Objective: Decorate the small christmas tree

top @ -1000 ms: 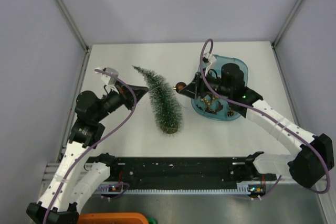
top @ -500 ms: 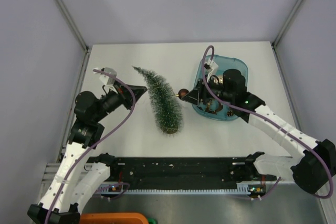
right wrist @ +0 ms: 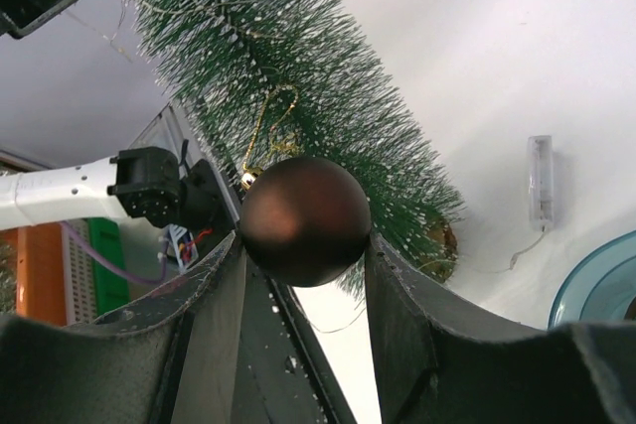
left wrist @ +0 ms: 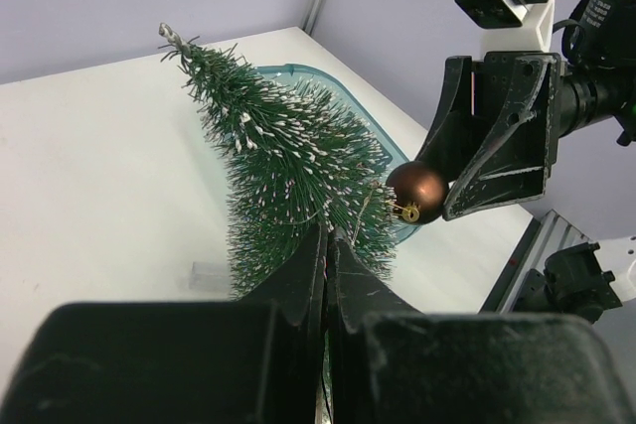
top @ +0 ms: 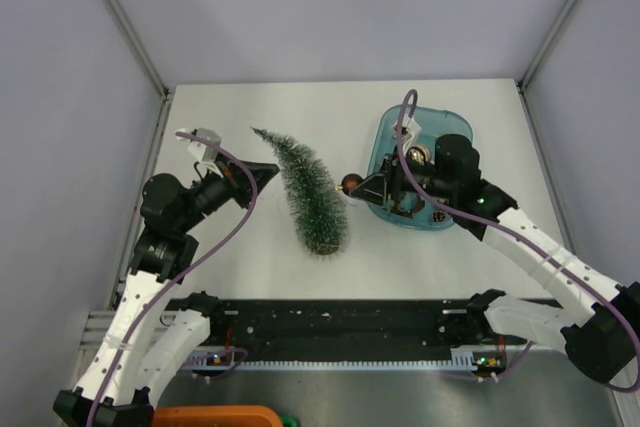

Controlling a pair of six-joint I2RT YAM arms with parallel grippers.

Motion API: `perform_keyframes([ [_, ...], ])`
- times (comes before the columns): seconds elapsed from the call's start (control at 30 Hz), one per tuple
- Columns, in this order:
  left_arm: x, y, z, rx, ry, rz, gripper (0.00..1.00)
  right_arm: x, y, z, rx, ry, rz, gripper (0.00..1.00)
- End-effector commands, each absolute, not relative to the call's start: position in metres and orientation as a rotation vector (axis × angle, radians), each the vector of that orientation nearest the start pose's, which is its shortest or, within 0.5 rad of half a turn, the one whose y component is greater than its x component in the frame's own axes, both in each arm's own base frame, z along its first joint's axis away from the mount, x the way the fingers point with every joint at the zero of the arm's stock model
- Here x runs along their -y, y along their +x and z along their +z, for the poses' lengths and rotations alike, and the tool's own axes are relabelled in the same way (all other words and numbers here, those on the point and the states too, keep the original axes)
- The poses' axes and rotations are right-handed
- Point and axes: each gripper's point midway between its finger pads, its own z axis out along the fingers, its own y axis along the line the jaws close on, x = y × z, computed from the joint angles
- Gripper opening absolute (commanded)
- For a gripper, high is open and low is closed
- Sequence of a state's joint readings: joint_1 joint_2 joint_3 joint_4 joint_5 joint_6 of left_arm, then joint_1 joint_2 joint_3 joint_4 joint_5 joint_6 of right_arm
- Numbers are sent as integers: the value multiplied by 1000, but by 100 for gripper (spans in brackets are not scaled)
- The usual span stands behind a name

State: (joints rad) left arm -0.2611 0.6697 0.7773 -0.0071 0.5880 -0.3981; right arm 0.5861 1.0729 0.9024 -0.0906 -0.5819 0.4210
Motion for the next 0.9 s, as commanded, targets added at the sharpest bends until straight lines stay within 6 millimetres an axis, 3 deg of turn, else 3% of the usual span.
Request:
perform_keyframes([
  [0.0, 175, 222, 361, -1454, 409, -965, 0, -281, 209, 289, -1832, -649, 1259, 12],
  [0.37, 173, 221, 365, -1447, 403, -966, 0, -295, 219, 306, -1794, -688, 1273, 12],
  [0.67, 173, 220, 365, -1443, 403, -970, 0, -292, 213, 252, -1924, -696, 1230, 11],
  [0.87, 174, 220, 364, -1444, 401, -974, 0, -288, 212, 244, -1939, -693, 1203, 11],
])
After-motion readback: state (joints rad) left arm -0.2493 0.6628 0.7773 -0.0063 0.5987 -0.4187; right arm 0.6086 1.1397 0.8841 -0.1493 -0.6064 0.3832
